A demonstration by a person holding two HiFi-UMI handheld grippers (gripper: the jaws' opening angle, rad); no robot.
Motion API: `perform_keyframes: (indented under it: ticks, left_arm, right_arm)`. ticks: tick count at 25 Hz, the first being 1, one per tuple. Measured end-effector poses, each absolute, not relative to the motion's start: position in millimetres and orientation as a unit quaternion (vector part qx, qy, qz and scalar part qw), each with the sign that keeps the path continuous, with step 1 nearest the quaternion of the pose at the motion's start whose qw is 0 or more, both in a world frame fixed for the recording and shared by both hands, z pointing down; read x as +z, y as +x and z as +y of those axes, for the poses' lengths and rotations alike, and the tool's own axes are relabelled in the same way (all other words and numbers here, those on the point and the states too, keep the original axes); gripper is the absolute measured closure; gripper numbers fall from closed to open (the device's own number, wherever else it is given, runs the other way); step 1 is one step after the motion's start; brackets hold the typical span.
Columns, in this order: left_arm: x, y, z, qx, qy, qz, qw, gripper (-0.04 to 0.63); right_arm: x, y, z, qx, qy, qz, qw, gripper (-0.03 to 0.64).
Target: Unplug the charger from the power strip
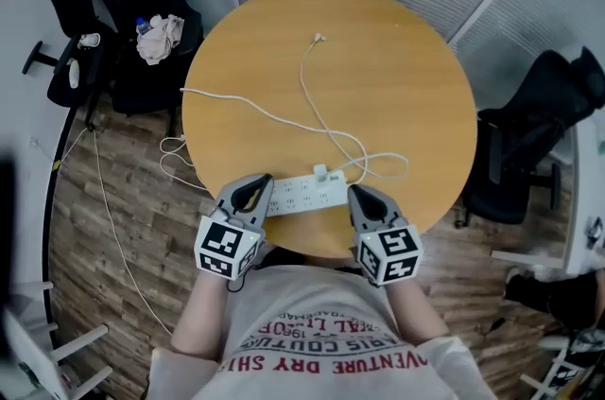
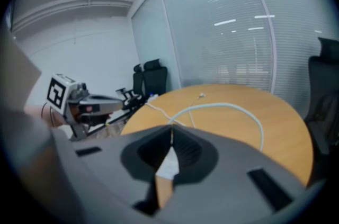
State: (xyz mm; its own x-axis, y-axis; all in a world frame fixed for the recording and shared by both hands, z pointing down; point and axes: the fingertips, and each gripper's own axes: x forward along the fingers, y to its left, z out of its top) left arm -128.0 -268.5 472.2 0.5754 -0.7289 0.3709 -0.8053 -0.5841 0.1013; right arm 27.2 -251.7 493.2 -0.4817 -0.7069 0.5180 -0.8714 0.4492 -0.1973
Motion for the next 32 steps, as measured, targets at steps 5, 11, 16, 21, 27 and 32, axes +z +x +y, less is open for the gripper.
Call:
perform_keyframes:
  ticks: [5, 11, 16, 21, 27, 32]
  left_arm:
    - [523, -112, -272, 0.194, 0.9, -0.361, 0.148, 0.563]
    - [578, -86, -270, 0.256, 0.911, -0.29, 0.141, 0.563]
    - [615, -70, -262, 0.301, 0.909, -0.245, 0.154, 0.563]
    - [639, -62, -258, 0.344, 0.901, -0.22, 0.146, 0.563]
    - [651, -56, -253, 0.38, 0.893, -0.205, 0.124, 0.563]
    - [651, -54, -253, 0.381, 0.892, -0.198, 0.139, 0.563]
  right_arm:
    - [523, 24, -261, 0.255, 0.491, -0.807, 0.203, 0.589]
    - [554, 22, -256, 0.284, 0.498, -0.787, 0.228, 0.589]
    - [574, 23, -252, 0.301, 0.503, -0.775, 0.238, 0.588]
    - [589, 19, -248, 0.304, 0.492, -0.773, 0.26, 0.588]
    - [602, 3, -246, 0.287, 0.463, -0.782, 0.302, 0.586]
    - [612, -11, -257, 0.284, 0.456, -0.78, 0.319, 0.457]
